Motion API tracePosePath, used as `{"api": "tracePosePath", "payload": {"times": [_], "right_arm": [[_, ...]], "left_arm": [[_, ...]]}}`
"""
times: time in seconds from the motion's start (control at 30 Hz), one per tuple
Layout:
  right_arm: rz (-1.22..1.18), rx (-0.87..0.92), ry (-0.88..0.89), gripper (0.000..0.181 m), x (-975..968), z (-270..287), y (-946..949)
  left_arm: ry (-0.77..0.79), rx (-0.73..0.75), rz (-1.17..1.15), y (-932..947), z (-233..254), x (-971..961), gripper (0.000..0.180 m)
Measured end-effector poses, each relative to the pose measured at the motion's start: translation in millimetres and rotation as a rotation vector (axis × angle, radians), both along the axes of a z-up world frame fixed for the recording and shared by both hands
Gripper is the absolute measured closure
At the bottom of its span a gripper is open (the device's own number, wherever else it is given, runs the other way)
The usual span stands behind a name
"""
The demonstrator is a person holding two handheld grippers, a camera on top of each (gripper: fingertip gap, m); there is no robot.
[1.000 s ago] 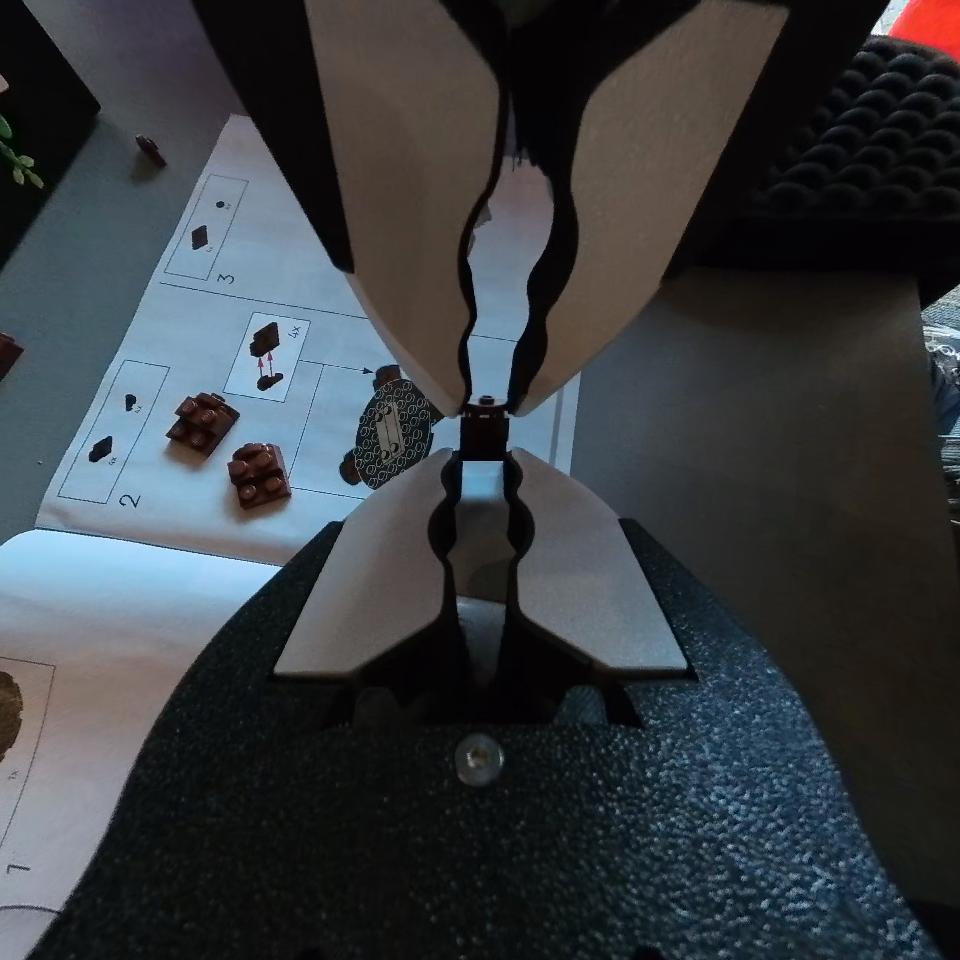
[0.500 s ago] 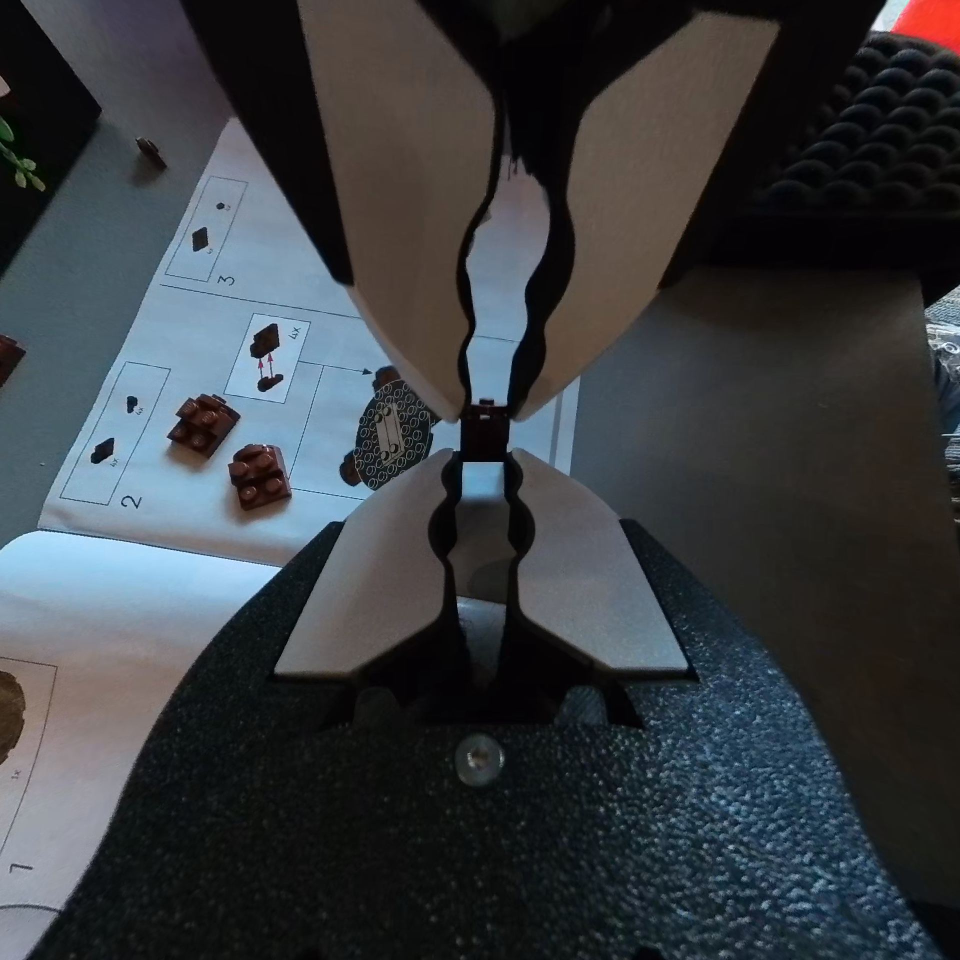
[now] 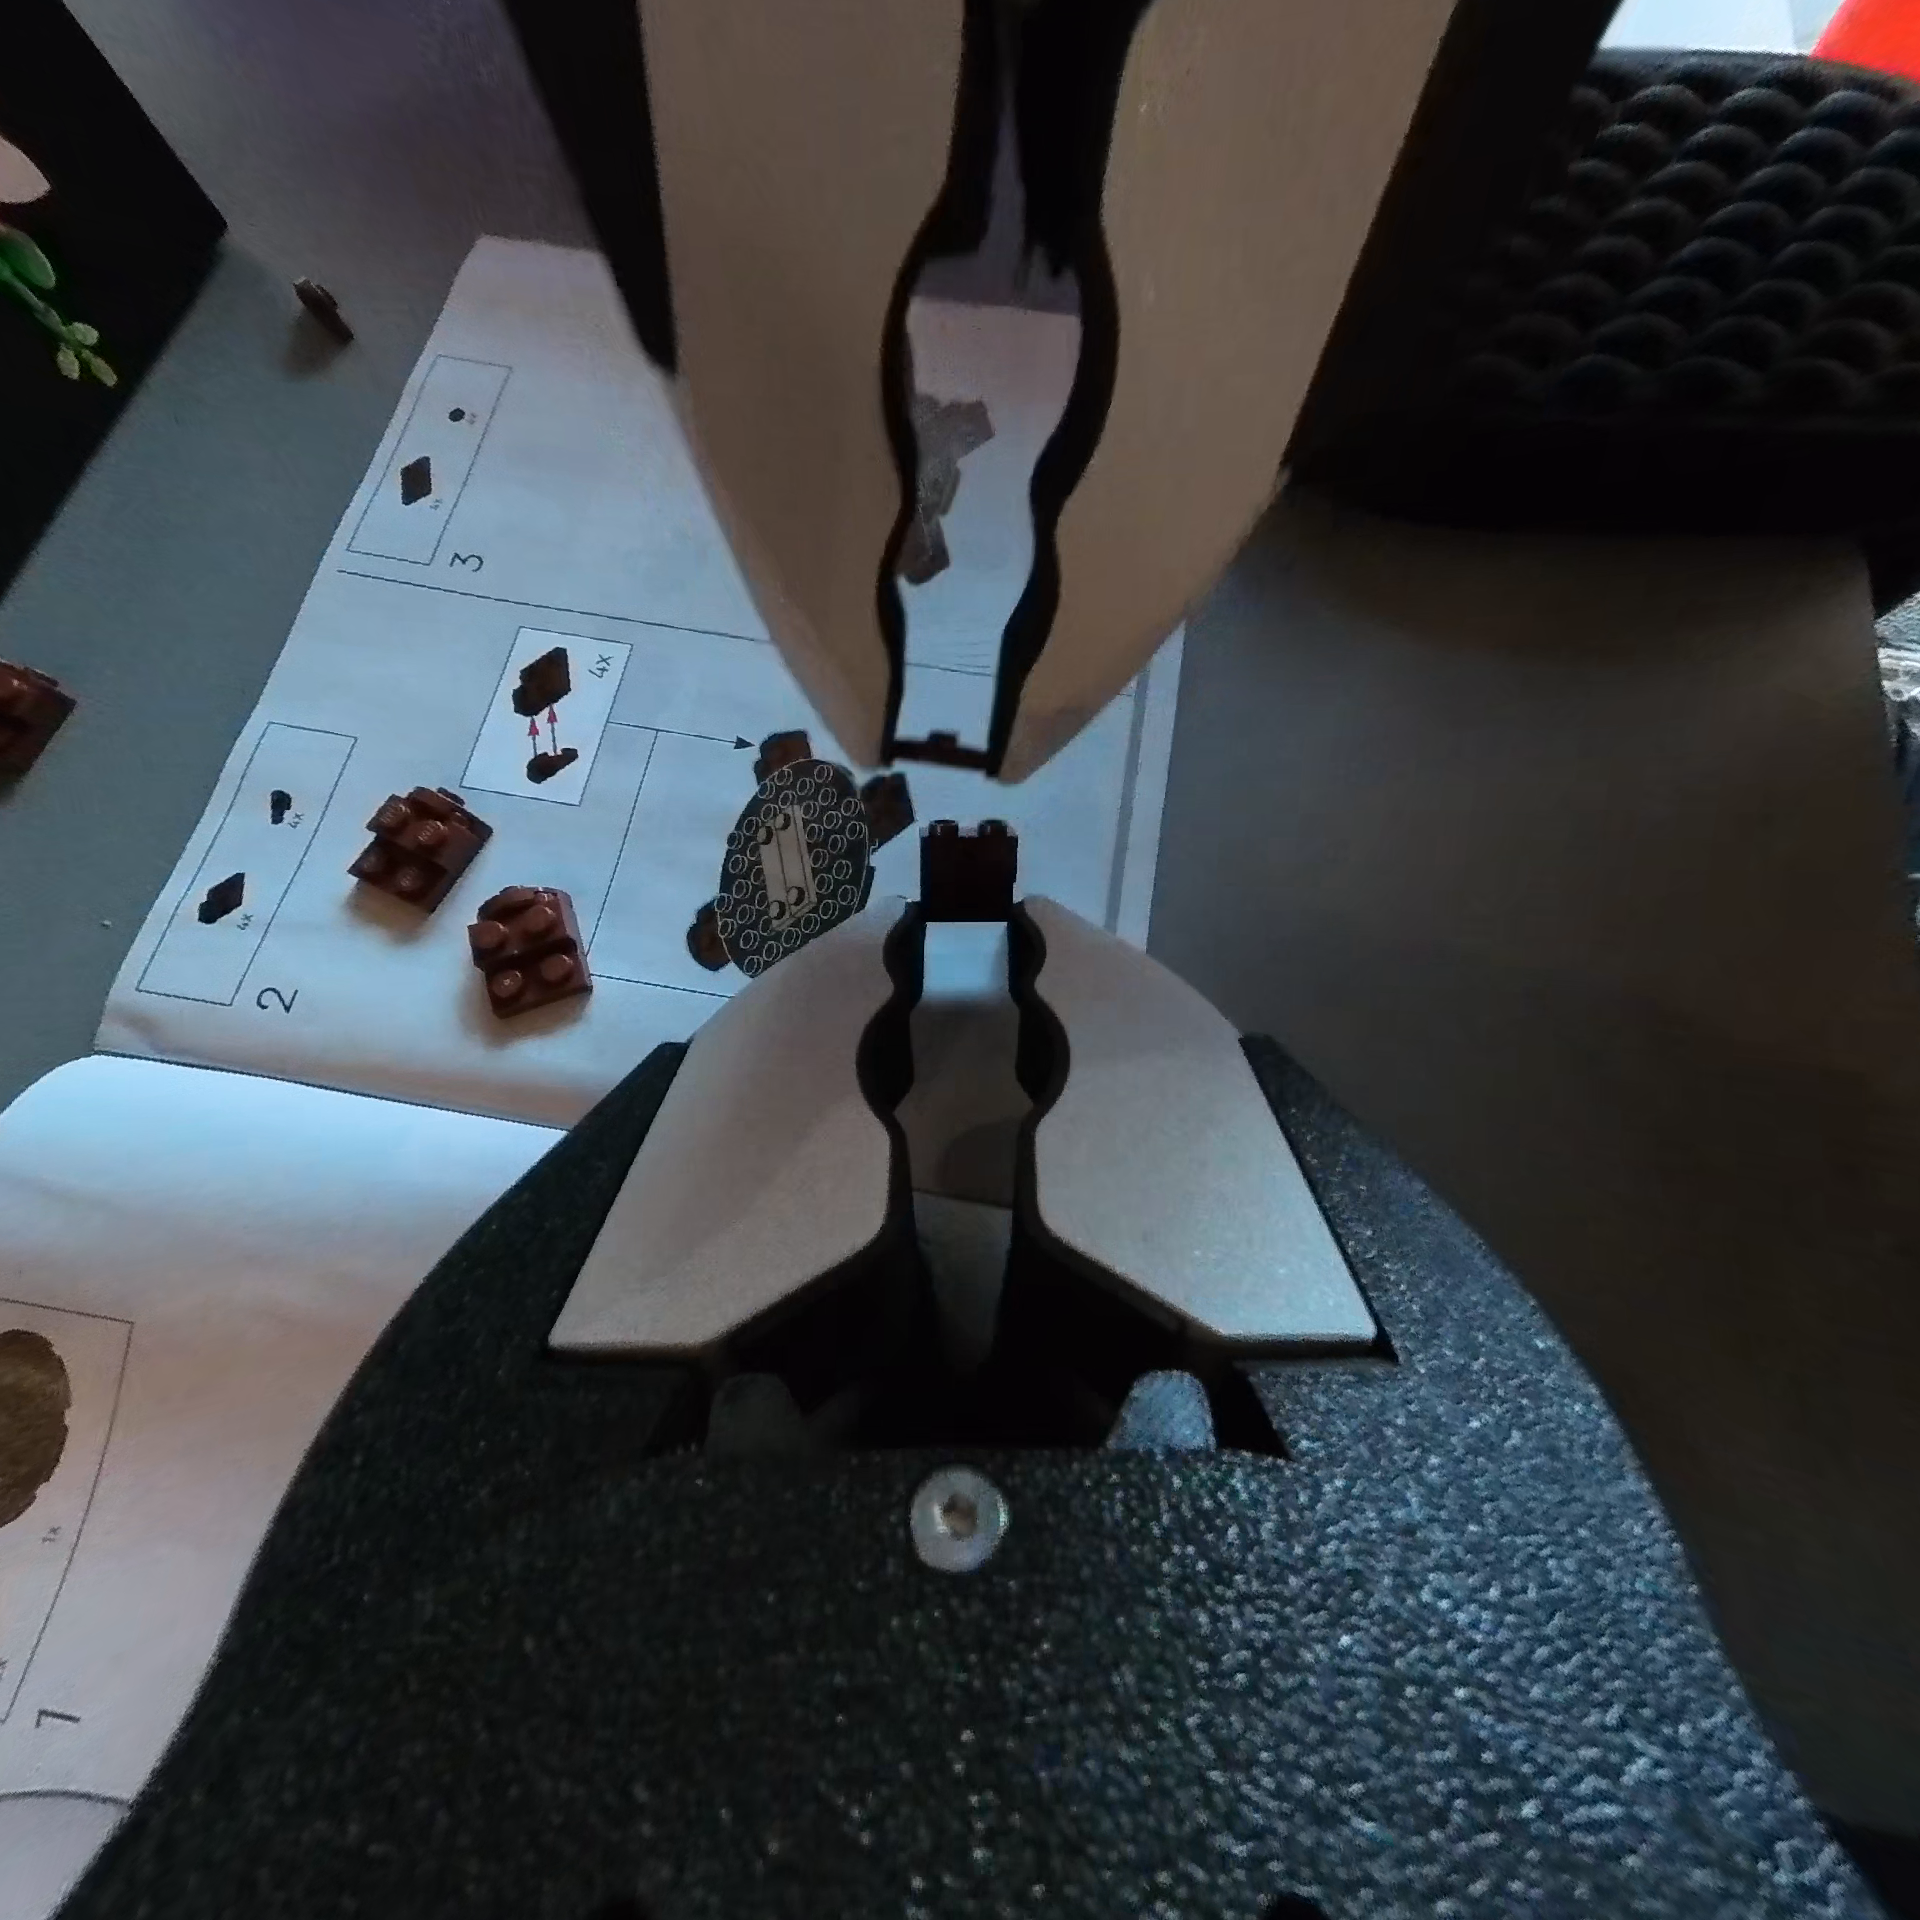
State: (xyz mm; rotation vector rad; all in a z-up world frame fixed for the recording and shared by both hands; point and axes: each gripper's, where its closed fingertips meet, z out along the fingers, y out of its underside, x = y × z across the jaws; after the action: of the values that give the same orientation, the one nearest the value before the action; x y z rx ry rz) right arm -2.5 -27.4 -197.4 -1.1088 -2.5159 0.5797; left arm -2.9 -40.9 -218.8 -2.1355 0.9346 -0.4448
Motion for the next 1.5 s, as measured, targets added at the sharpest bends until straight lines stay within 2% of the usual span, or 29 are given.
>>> {"api": "tracePosePath", "payload": {"times": [0.13, 0.3, 0.47, 0.5, 0.6, 0.63, 0.73, 0.8, 0.9, 0.93, 1.17, 1.33, 1.5], "right_arm": [[-0.039, -0.014, -0.024, 0.161, 10.6, -7.0, 7.9], [-0.044, 0.072, -0.071, 0.147, 13.9, -18.3, 15.7], [-0.071, 0.054, -0.018, 0.143, 6.3, -15.3, 18.4], [-0.091, 0.042, -0.004, 0.143, 6.5, -13.4, 21.5], [-0.149, 0.028, 0.066, 0.173, 11.6, -4.6, 35.5], [-0.141, 0.027, 0.077, 0.175, 15.5, -4.3, 37.6], [-0.169, 0.040, 0.064, 0.176, 21.8, -9.7, 47.9], [-0.266, -0.023, 0.066, 0.175, 16.8, -9.1, 50.1], [-0.465, -0.086, -0.017, 0.158, 15.9, -10.6, 53.5], [-0.490, -0.096, -0.025, 0.158, 15.2, -11.0, 51.1], [-0.478, -0.116, -0.071, 0.165, 10.0, -18.5, 43.1], [-0.294, -0.033, -0.125, 0.174, 11.2, -19.9, 40.7], [0.305, 0.156, -0.102, 0.174, 19.7, -11.3, 17.8]], "left_arm": [[-0.009, 0.005, 0.013, -0.2, 1.5, -2.3, 0.165], [-0.131, 0.043, 0.089, 2.0, 18.7, -17.8, 0.165], [-0.173, 0.066, 0.123, 1.7, 25.6, -27.4, 0.165], [-0.164, 0.067, 0.120, 1.4, 24.8, -27.2, 0.165], [-0.122, 0.073, 0.104, 0.0, 21.4, -25.0, 0.165], [-0.116, 0.072, 0.100, -0.4, 20.8, -24.3, 0.165], [-0.115, 0.065, 0.100, -0.2, 19.9, -24.2, 0.165], [-0.112, 0.072, 0.098, -0.7, 20.1, -23.7, 0.165], [-0.116, 0.073, 0.101, -0.6, 20.8, -23.9, 0.165], [-0.119, 0.073, 0.103, -0.6, 21.2, -24.3, 0.165], [-0.115, 0.069, 0.095, -1.4, 20.5, -23.0, 0.165], [-0.119, 0.066, 0.093, -1.0, 20.4, -22.8, 0.165], [-0.116, 0.066, 0.085, -1.8, 20.2, -21.8, 0.165]]}}
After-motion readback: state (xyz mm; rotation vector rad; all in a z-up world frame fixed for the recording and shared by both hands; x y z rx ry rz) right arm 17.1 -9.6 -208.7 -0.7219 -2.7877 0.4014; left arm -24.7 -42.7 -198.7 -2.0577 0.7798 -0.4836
